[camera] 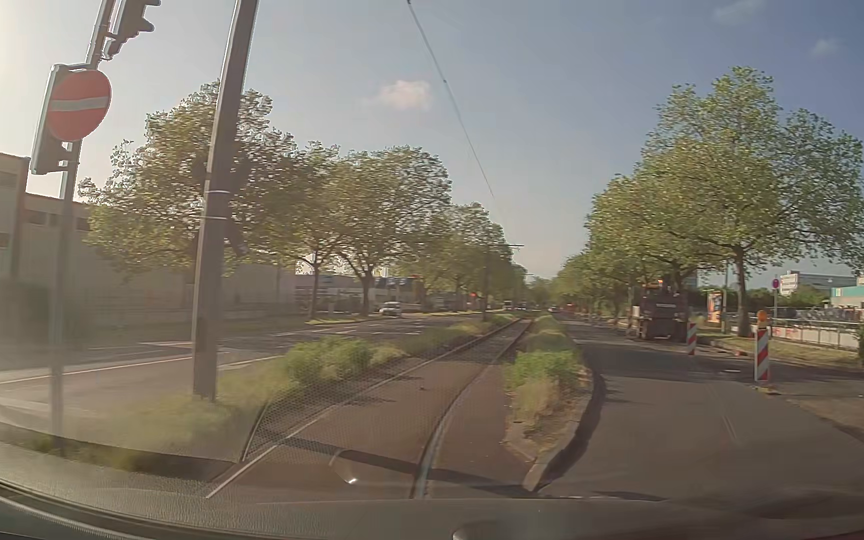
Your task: Follow the waypoints while adhering to traffic rules and regulations
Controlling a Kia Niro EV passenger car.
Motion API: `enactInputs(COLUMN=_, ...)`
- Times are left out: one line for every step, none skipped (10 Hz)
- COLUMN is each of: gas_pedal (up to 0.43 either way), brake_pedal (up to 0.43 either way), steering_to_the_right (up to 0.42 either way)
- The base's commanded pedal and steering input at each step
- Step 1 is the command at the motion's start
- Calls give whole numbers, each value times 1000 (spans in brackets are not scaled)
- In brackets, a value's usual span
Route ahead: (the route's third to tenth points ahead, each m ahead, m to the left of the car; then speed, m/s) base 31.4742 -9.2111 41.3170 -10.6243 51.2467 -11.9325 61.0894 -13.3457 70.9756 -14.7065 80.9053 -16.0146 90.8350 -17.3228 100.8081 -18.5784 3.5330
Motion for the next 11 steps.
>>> enactInputs(gas_pedal=260, brake_pedal=0, steering_to_the_right=744)
enactInputs(gas_pedal=280, brake_pedal=0, steering_to_the_right=697)
enactInputs(gas_pedal=280, brake_pedal=6, steering_to_the_right=638)
enactInputs(gas_pedal=280, brake_pedal=0, steering_to_the_right=561)
enactInputs(gas_pedal=280, brake_pedal=0, steering_to_the_right=495)
enactInputs(gas_pedal=280, brake_pedal=0, steering_to_the_right=412)
enactInputs(gas_pedal=280, brake_pedal=0, steering_to_the_right=325)
enactInputs(gas_pedal=280, brake_pedal=0, steering_to_the_right=238)
enactInputs(gas_pedal=280, brake_pedal=0, steering_to_the_right=175)
enactInputs(gas_pedal=280, brake_pedal=0, steering_to_the_right=98)
enactInputs(gas_pedal=358, brake_pedal=0, steering_to_the_right=25)
